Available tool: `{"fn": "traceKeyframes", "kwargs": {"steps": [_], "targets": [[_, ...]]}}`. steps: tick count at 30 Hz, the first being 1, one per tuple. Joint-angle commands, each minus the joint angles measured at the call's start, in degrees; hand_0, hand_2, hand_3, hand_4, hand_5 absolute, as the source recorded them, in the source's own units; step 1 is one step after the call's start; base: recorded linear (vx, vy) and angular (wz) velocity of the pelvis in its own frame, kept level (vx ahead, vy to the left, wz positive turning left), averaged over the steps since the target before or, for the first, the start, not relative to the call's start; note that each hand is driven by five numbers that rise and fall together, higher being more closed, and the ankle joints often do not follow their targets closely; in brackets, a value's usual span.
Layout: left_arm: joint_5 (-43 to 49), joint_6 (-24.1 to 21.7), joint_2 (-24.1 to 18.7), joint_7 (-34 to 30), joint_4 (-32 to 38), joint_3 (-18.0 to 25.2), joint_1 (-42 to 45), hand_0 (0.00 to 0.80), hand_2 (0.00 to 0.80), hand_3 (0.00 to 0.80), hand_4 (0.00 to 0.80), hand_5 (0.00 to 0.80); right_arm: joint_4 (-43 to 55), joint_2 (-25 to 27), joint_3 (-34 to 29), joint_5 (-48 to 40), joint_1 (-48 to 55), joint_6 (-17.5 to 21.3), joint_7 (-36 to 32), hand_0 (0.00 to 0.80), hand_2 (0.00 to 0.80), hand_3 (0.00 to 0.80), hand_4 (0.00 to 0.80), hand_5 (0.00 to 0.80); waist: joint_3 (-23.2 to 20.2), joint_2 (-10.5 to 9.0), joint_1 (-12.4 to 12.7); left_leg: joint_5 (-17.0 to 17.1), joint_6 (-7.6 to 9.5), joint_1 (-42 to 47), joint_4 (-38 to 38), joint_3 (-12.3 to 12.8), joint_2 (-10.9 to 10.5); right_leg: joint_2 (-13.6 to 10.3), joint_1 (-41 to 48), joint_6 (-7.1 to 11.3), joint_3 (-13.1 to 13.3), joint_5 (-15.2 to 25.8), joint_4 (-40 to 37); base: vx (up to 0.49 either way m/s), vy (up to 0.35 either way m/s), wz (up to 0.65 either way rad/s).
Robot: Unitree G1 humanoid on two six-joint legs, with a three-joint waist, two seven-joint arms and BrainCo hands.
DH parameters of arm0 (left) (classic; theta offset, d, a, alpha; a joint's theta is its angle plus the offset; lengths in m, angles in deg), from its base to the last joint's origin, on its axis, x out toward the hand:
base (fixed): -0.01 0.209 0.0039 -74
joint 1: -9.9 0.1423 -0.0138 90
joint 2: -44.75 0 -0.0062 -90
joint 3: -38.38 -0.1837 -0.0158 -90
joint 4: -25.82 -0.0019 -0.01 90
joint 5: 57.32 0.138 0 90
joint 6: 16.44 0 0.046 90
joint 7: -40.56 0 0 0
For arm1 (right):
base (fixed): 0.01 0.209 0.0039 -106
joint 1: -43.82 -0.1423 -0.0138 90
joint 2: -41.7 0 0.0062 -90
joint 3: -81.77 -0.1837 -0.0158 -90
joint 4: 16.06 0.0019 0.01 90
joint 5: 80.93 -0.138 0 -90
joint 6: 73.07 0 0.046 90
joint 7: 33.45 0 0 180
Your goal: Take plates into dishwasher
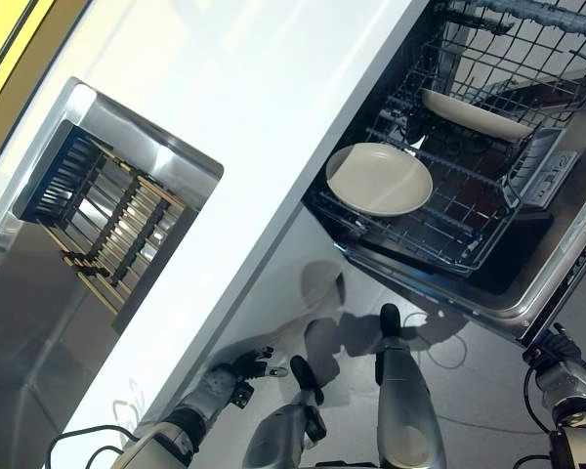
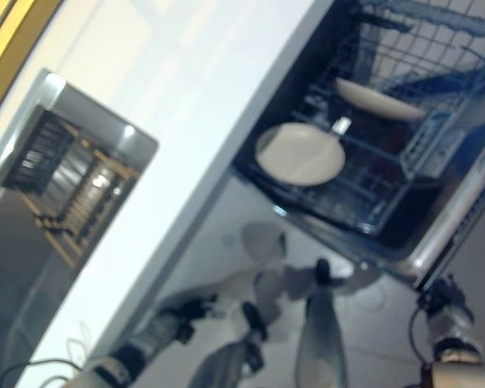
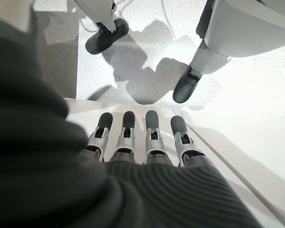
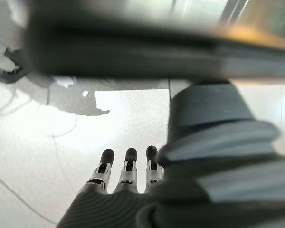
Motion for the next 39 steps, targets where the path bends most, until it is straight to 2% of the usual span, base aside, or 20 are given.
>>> {"fn": "traceKeyframes", "kwargs": {"steps": [1,5,8,14,17,20,24,29,34,39], "targets": [[0.0,-0.6,-8.3,1.0,-4.1,2.9,-3.5,0.0,0.0,0.0,0.0,0.0,-2.0,0.9,-4.8,-7.8,-1.1,-0.7,3.2,0.0,0.0,0.0,0.0,0.0,-1.8,-4.35,-0.9,3.2,-0.9,-4.7,3.4,0.0,0.9,-1.5,7.1,2.27,2.3,-4.0,-1.0,0.0,0.0,0.0],[0.2,-0.9,-8.3,0.5,-4.2,2.9,-3.4,0.0,0.0,0.0,0.0,0.0,-3.9,0.8,-5.9,-5.6,0.0,-3.6,4.6,0.0,0.0,0.0,0.0,0.0,-2.2,-4.39,-0.9,3.1,-0.84,-4.3,3.1,0.1,0.7,-1.5,7.8,2.41,2.5,-3.6,-2.0,0.003,0.005,-0.01],[0.5,-0.6,-8.0,0.6,-3.8,2.9,-3.0,0.0,0.0,0.0,0.0,0.0,-3.6,0.5,-6.0,-5.8,0.8,-3.4,3.5,0.0,0.0,0.0,0.0,0.0,-2.4,-4.58,-0.9,3.1,-0.8,-3.9,3.0,0.2,0.7,-1.5,8.4,2.47,2.5,-3.2,-2.6,0.0,0.0,0.0],[2.5,-0.4,-7.3,1.2,-3.7,4.1,-1.4,0.0,0.0,0.0,0.0,0.0,5.8,-3.0,-5.5,-7.4,3.7,5.7,-8.4,0.0,0.0,0.0,0.0,0.0,-3.2,-6.15,-1.8,2.8,-0.71,-2.3,1.6,0.6,0.5,-1.1,10.4,3.07,3.4,-1.5,-6.1,0.028,0.032,-0.01],[2.8,-0.3,-7.2,1.3,-3.7,4.7,-0.5,0.0,0.0,0.0,0.0,0.0,11.0,-5.2,-4.3,-5.9,4.7,8.5,-15.5,0.0,0.0,0.0,0.0,0.0,-3.8,-7.03,-2.1,2.7,-0.66,-1.4,1.0,1.1,0.5,-1.0,11.4,3.53,3.6,-0.7,-7.8,0.051,0.046,-0.07],[3.2,-0.3,-7.1,1.4,-4.3,5.4,-0.1,0.0,0.0,0.0,0.0,0.0,14.7,-6.1,-3.1,-5.2,4.5,9.5,-21.0,0.0,0.0,0.0,0.0,0.0,-4.6,-7.99,-2.1,2.4,-0.61,-0.8,0.8,1.5,0.6,-1.1,12.1,3.92,3.7,-0.1,-8.9,0.067,0.038,-0.14],[3.8,0.2,-7.0,1.4,-4.0,6.1,0.7,0.0,0.0,0.0,0.0,0.0,19.7,-7.2,-1.4,-7.7,3.2,9.6,-24.6,0.0,0.0,0.0,0.0,0.0,-5.3,-8.95,-1.3,1.7,-0.55,-0.5,1.6,1.9,0.9,-1.5,12.8,4.14,2.9,0.4,-9.7,0.035,0.012,-0.19],[4.9,-0.1,-5.8,2.7,-5.0,6.7,2.6,0.0,0.0,0.0,0.0,0.0,25.5,-9.1,-0.7,-11.5,1.7,9.3,-24.8,0.0,0.0,0.0,0.0,0.0,-6.2,-9.64,-0.6,1.2,-0.83,0.1,2.1,2.8,1.2,-2.3,13.9,4.59,1.0,1.6,-11.5,0.03,0.022,-0.07],[5.7,0.8,-5.4,3.0,-4.6,7.1,3.7,0.0,0.0,0.0,0.0,0.0,28.4,-9.3,1.1,-5.1,0.9,8.0,-25.9,0.0,0.0,0.0,0.0,0.0,-6.9,-9.78,0.0,1.0,-0.73,0.8,2.2,3.3,1.3,-2.8,14.9,4.77,0.2,1.9,-12.1,0.032,0.021,-0.15],[6.9,1.2,-6.3,1.8,-4.1,6.8,3.6,0.0,0.0,0.0,0.0,0.0,28.5,-6.9,3.7,0.7,-0.1,3.9,-26.9,0.0,0.0,0.0,0.0,0.0,-7.4,-10.35,0.7,0.9,-0.59,0.8,2.5,2.5,1.6,-2.9,15.4,4.76,0.2,1.4,-11.5,0.016,-0.031,0.0]]}}
